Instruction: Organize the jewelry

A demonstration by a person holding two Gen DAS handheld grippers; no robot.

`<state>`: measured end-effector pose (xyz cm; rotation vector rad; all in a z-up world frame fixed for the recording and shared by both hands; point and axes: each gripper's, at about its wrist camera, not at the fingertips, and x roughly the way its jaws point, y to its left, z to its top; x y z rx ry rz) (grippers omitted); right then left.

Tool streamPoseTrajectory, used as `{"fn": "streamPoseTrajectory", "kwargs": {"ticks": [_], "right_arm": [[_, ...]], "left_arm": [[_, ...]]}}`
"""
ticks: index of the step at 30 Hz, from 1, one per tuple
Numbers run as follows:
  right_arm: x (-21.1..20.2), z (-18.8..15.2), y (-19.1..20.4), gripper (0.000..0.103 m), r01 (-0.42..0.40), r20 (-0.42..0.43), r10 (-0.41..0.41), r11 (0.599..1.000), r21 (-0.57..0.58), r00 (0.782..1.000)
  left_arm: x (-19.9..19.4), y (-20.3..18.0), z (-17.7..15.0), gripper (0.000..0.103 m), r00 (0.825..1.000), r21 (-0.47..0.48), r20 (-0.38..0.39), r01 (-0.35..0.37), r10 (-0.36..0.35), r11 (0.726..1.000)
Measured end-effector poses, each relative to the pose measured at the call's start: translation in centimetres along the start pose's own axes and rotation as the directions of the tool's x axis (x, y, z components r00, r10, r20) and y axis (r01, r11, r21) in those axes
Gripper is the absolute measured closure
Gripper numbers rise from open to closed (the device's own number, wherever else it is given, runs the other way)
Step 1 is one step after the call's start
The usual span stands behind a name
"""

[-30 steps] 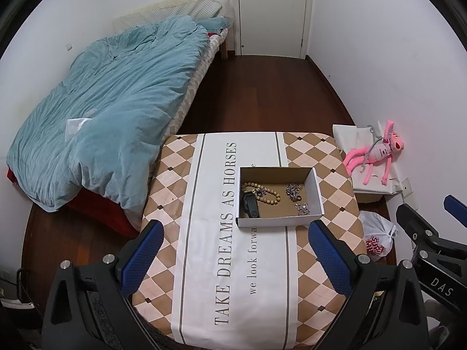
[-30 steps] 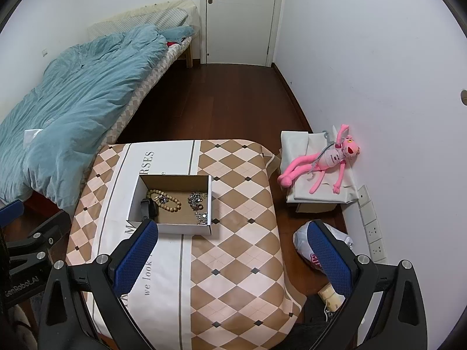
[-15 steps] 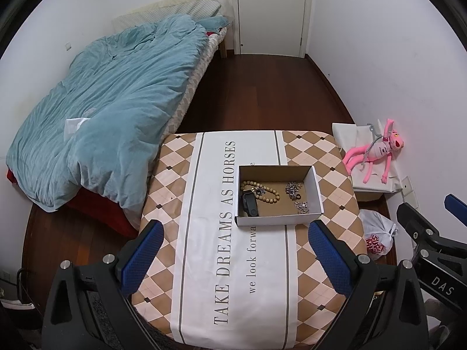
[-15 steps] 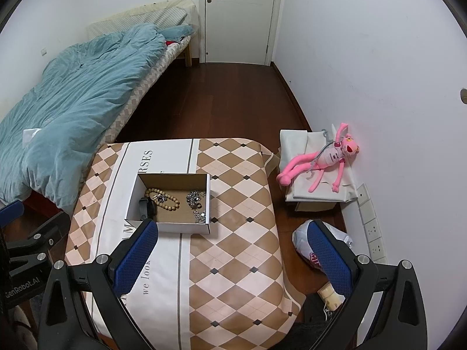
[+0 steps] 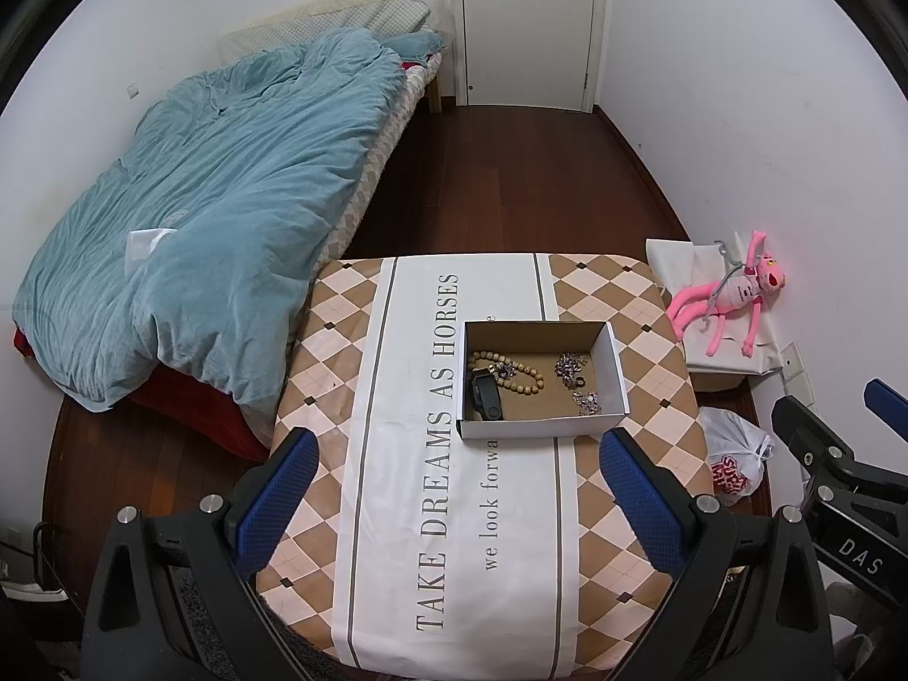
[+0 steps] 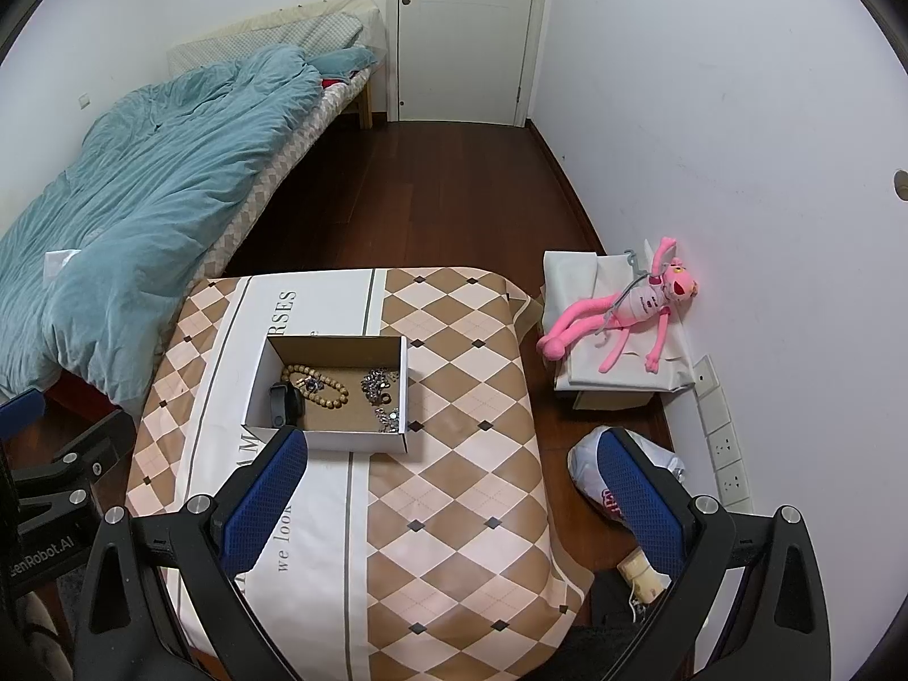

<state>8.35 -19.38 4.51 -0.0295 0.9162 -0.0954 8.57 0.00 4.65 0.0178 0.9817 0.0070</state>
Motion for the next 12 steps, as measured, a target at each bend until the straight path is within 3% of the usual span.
{"fn": "streamPoseTrajectory", "kwargs": {"ticks": [12], "right_arm": [[-0.01,-0.2,0.03,0.0,-0.002,-0.003,0.002,1.0,0.001,1.0]], "left_arm": [[-0.04,0.15,-0.39,0.002,1.0,-0.003,0.011,-0.004,0.004,1.0]]}}
